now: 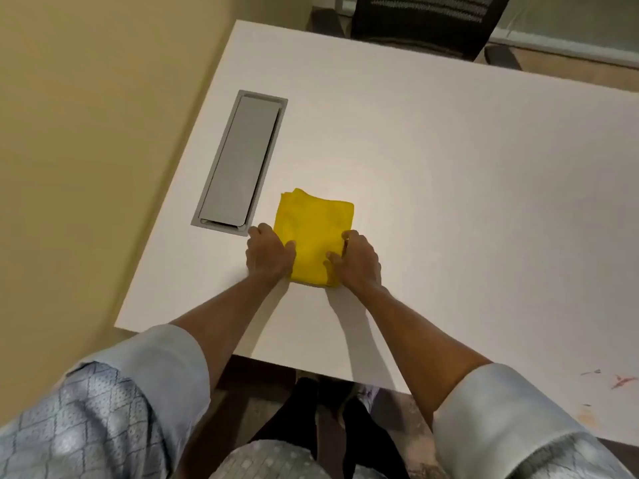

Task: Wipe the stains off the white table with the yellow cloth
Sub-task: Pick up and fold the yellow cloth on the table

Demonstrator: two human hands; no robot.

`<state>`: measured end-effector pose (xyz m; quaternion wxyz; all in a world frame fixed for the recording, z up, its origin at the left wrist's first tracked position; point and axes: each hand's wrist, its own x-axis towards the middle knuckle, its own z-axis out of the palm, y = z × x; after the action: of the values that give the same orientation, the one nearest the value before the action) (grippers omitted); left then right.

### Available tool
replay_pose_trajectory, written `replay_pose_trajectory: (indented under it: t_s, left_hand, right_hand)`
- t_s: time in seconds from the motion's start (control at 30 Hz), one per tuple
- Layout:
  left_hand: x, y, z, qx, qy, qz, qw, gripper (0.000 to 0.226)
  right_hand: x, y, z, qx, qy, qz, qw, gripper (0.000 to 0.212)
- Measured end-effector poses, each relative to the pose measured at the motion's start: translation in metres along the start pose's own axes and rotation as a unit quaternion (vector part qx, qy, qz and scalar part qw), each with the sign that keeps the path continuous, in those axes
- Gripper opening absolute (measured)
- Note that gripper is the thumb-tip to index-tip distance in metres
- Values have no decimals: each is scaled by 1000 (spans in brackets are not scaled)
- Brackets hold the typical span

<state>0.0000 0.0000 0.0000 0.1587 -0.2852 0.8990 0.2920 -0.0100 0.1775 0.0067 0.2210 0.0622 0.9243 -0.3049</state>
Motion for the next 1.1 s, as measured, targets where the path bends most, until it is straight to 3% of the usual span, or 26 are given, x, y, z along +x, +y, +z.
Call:
replay_pose_trajectory:
  t_s: [0.13, 0.4, 0.57, 0.63, 0.8, 0.9, 1.1]
  left_hand:
    - [13, 6, -5, -26, 7, -29, 999, 60]
    - [31, 9, -6, -98, -33, -66, 992, 46]
    - [36, 9, -17, -225, -59, -87, 969, 24]
    - [35, 13, -24, -274, -75, -82, 955, 27]
    - [24, 38, -33, -303, -122, -54, 943, 49]
    - [10, 53, -33, -293, -125, 38, 947, 78]
    - [-27, 100, -17, -330, -205, 173, 905, 57]
  right_hand:
    - [13, -13, 5, 47, 58, 69, 995, 57]
    - [36, -11, 7, 175, 40, 145, 973, 53]
    - [35, 8, -9, 340, 18, 175, 924, 17]
    - [28, 14, -21, 406, 20, 179, 896, 7]
    - [-2, 30, -56, 485, 67, 190, 851, 20]
    - [-24, 44, -78, 497, 123, 193, 837, 33]
    - [-79, 79, -117, 486, 189, 137, 842, 60]
